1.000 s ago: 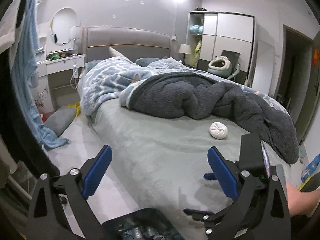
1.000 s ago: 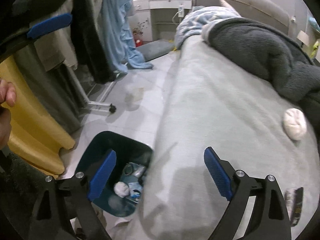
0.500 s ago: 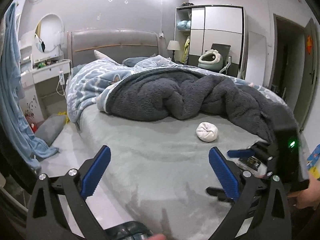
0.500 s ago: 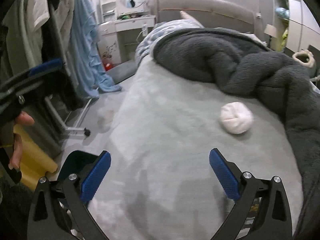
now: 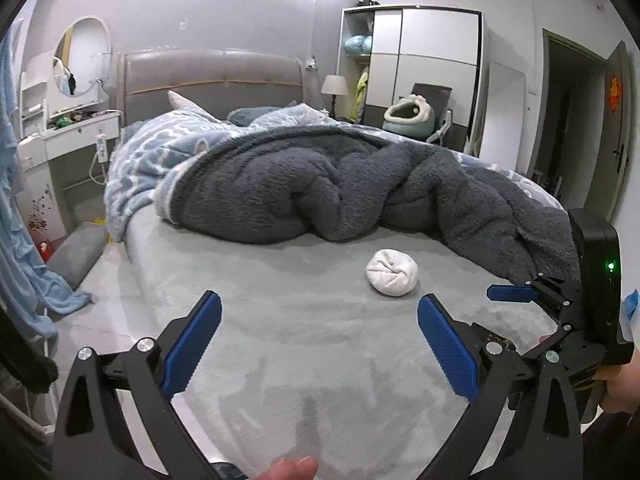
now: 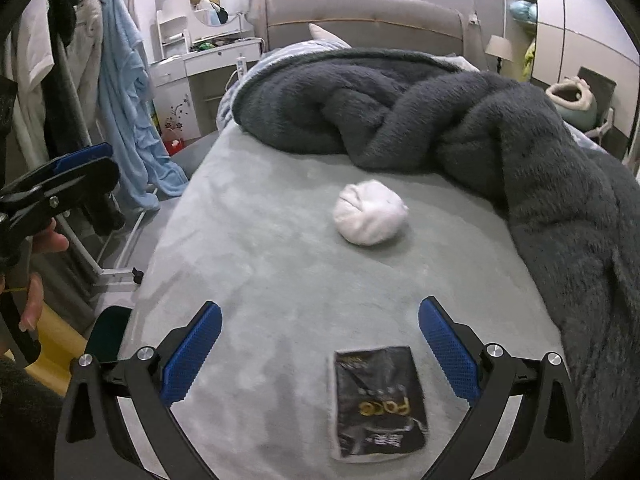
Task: Collect trash
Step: 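Grasp the black 'Face' package with the right gripper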
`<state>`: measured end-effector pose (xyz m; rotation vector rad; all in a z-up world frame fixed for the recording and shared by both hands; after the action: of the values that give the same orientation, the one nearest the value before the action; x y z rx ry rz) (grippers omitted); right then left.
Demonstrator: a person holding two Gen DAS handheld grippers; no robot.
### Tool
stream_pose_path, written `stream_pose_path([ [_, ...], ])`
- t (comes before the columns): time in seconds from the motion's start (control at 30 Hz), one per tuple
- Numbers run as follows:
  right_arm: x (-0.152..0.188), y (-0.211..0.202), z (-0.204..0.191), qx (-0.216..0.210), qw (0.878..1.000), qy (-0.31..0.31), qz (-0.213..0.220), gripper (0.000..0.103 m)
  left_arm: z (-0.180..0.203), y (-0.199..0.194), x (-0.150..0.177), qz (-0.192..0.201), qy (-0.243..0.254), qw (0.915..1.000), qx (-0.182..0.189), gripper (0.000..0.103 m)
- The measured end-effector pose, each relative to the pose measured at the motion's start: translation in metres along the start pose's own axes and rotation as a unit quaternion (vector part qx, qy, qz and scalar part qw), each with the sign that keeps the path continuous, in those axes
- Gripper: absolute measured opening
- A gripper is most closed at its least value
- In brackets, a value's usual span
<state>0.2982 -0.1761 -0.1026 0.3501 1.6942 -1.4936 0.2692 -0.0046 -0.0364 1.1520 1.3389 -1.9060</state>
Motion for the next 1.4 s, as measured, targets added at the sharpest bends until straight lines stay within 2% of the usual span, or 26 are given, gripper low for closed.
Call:
stream_pose_path([
  [0.4,0.031,0.018,0.025,0.006,1.000,0.022,-0.021,0.100,0.024,0.049,0.001,-0.023,0.022,0.9990,0.030,0.100],
  [0.87,0.050,0.018,0.027,-0.020,0.999,0.011,-0.044,0.099,0.048,0.110,0.001,-0.051,0.034,0.9956,0.071,0.100],
  [0.97,0.055,0.016,0.022,-0.026,0.999,-0.006,-0.047,0.085,0.050,0.120,-0.001,-0.051,0.018,0.9949,0.085,0.100],
  [1.0,0.058,0.018,0.022,-0.023,0.998,-0.014,-0.052,0.076,0.052,0.123,-0.001,-0.051,0.018,0.9949,0.085,0.100],
  [1.1,0.063,0.017,0.022,-0.020,0.998,-0.023,-0.059,0.065,0.055,0.134,-0.003,-0.052,0.025,0.9950,0.081,0.100],
  [1.4,0.062,0.001,0.032,-0.039,0.998,-0.017,-0.049,0.054,0.055,0.166,0.002,-0.066,0.010,0.9950,0.074,0.100],
])
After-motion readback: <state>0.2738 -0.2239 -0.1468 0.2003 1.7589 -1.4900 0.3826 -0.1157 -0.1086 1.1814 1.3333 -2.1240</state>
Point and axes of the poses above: each gripper's, at about its wrist camera, not at the fingertips, and y roughly the way its jaws point, z to its right, x to its underside, the point moved 8 cm from there along y, roughly the way its jaws point, and after that the axes turned 7 degrees about x, right-handed, at the moved point
